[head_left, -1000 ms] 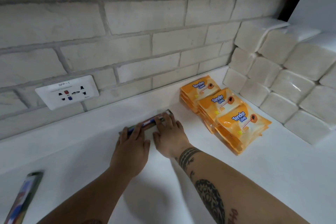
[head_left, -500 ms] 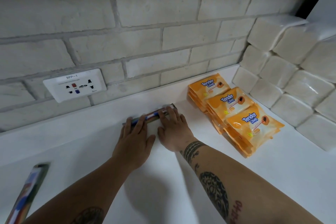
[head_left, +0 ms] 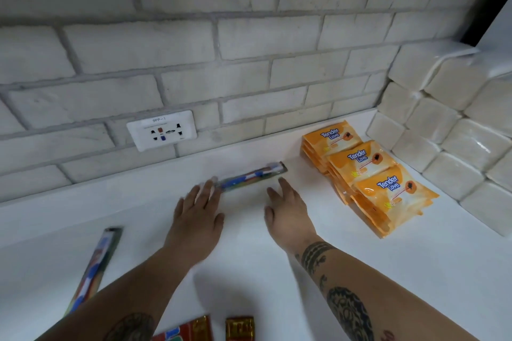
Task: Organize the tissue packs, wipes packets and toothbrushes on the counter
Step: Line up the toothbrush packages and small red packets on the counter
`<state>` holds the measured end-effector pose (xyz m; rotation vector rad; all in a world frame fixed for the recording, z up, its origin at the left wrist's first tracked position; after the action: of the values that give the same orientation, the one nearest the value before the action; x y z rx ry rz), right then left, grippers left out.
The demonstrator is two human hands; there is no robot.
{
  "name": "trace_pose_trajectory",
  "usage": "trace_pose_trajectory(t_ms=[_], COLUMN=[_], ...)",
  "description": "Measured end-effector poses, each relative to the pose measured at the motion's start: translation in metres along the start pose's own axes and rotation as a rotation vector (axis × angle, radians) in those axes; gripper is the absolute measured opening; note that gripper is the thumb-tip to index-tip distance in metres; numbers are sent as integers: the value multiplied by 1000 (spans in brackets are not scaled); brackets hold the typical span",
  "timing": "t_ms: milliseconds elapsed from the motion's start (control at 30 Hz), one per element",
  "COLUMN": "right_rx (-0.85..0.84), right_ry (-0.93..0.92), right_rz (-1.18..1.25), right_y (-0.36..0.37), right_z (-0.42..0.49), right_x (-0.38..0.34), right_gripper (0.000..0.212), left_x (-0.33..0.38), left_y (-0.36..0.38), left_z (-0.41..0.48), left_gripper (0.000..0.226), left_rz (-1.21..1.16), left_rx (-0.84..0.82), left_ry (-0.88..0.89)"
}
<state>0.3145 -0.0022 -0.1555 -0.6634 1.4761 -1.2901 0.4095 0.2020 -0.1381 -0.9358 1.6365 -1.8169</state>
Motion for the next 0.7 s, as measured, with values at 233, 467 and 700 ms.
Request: trace_pose_trajectory(t_ms=[233, 467, 700], right_rx=[-200, -461, -422], right_ry=[-8, 3, -22], right_rz=[-60, 59, 110], right_y=[-12, -26, -39], right_z=[-59, -116, -160], right_x=[-56, -137, -173], right_gripper=[26, 35, 52], left_x=[-78, -114, -129], left_y=[-23, -39, -42], left_z=[-94, -168, -199], left_gripper=[48, 36, 25], left_rz=[124, 22, -35], left_rx=[20, -64, 8], left_ry=[-457, -771, -678])
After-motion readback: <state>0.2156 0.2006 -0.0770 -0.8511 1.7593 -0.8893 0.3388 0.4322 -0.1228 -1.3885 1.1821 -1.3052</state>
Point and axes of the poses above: each hand's wrist, its own z-axis towards the middle knuckle, its own y-axis out of the palm, x = y × z, the point moved 2 cm from there along z, towards the middle knuckle, and after that the axes turned 4 degrees about z, right-handed, at the moved point
